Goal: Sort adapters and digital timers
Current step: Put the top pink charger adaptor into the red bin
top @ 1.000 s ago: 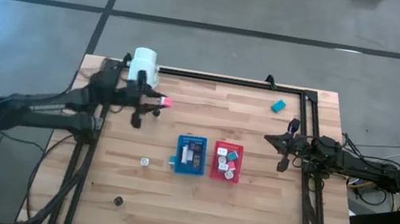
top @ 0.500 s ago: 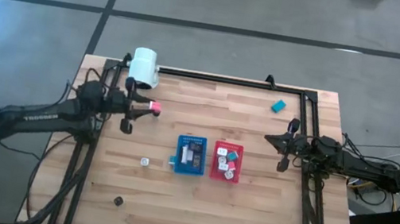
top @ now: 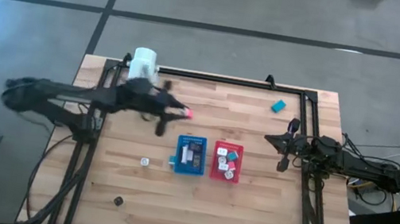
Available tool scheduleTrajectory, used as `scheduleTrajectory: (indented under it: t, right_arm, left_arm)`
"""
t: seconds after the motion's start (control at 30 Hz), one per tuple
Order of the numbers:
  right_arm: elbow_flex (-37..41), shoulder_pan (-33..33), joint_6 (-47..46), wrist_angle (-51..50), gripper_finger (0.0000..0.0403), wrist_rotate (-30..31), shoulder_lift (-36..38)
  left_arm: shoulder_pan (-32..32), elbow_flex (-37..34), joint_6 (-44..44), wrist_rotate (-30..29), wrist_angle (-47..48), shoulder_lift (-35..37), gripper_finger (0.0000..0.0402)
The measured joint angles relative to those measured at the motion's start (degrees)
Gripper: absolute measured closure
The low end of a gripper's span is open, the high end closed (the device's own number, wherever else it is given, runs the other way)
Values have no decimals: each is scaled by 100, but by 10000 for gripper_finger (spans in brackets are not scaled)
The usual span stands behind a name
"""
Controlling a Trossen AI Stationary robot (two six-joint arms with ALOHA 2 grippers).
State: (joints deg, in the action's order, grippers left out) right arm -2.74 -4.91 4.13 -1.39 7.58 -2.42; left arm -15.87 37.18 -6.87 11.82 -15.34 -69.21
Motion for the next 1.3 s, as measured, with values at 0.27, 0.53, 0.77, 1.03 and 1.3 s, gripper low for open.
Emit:
scheduleTrajectory:
  t: [0.27, 0.53, 0.77, 1.03, 1.3]
  right_arm:
    - [0, -2, 15, -2, 394, 1, 0]
    - [0, -2, 58, -7, 394, -1, 0]
    - [0, -2, 97, -7, 394, -1, 0]
    - [0, -2, 97, -9, 394, -3, 0]
    - [0, -2, 83, -9, 394, -2, 0]
  left_arm:
    - [873, 2150, -406, -134, 971, -2717, 269]
    - [1094, 3320, -323, -64, 1325, -4259, 269]
    - [1188, 3970, -661, -42, 1526, -4880, 269]
    - [1226, 4241, -788, -94, 1669, -5069, 269]
    - [1234, 4235, -777, -134, 1740, -5071, 188]
